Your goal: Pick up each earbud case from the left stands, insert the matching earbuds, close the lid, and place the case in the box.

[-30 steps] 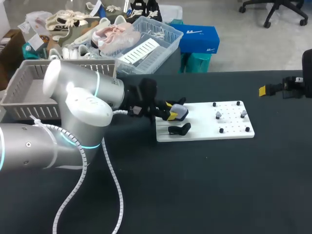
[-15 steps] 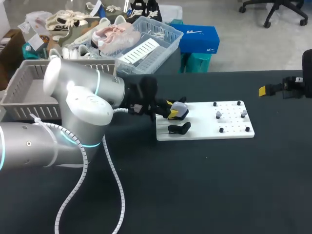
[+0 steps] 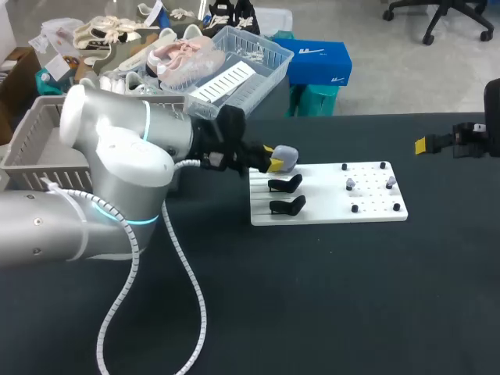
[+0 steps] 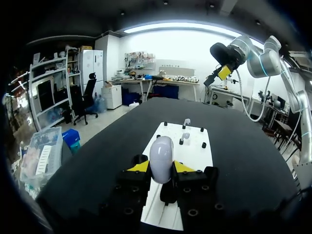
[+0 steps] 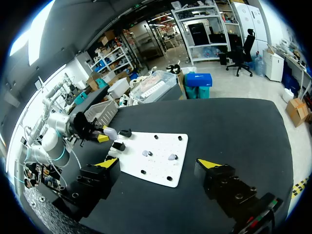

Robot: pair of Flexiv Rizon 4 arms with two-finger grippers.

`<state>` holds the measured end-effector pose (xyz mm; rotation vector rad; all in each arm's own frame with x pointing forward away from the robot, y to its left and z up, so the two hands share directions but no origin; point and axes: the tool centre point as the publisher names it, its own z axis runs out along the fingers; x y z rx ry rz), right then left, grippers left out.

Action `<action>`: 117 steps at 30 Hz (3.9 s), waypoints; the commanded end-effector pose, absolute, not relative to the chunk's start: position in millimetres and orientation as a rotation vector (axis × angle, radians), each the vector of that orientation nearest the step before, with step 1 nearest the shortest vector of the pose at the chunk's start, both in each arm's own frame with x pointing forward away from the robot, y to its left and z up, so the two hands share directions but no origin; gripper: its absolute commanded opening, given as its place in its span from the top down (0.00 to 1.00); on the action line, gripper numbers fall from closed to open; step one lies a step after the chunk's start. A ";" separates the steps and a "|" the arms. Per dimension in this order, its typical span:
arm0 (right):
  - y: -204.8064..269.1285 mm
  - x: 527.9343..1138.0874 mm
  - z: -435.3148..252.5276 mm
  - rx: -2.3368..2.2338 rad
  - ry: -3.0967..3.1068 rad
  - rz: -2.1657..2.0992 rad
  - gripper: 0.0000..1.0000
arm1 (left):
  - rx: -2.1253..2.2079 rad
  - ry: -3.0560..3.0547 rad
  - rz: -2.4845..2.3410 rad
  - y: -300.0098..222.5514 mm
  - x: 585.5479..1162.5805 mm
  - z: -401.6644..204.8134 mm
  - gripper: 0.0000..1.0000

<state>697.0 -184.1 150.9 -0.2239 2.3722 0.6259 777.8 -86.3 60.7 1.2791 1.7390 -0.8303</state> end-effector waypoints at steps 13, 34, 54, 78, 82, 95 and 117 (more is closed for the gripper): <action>-184.5 698.1 150.1 -0.227 2.371 0.629 0.00 | 1.181 1.609 -0.863 -80.4 729.4 130.0 1.00; -86.8 681.8 169.3 -0.481 2.328 0.703 0.00 | 1.195 1.455 -0.883 -102.3 687.9 162.9 1.00; -26.5 685.5 167.9 -0.642 2.302 0.829 0.00 | 1.233 1.430 -0.900 -122.2 687.8 160.0 1.00; -22.2 687.2 165.0 -0.631 2.281 0.840 0.00 | 1.259 1.429 -0.887 -126.3 681.3 151.9 1.00; -23.4 686.9 166.1 -0.625 2.279 0.835 0.00 | 1.266 1.424 -0.890 -126.3 678.4 151.6 1.00; -25.8 687.8 171.3 -0.612 2.275 0.818 0.00 | 1.292 1.411 -0.896 -122.3 670.8 147.2 1.00; -49.6 663.9 171.7 -0.476 2.262 0.640 0.00 | 1.197 1.156 -0.915 -129.2 680.3 177.3 1.00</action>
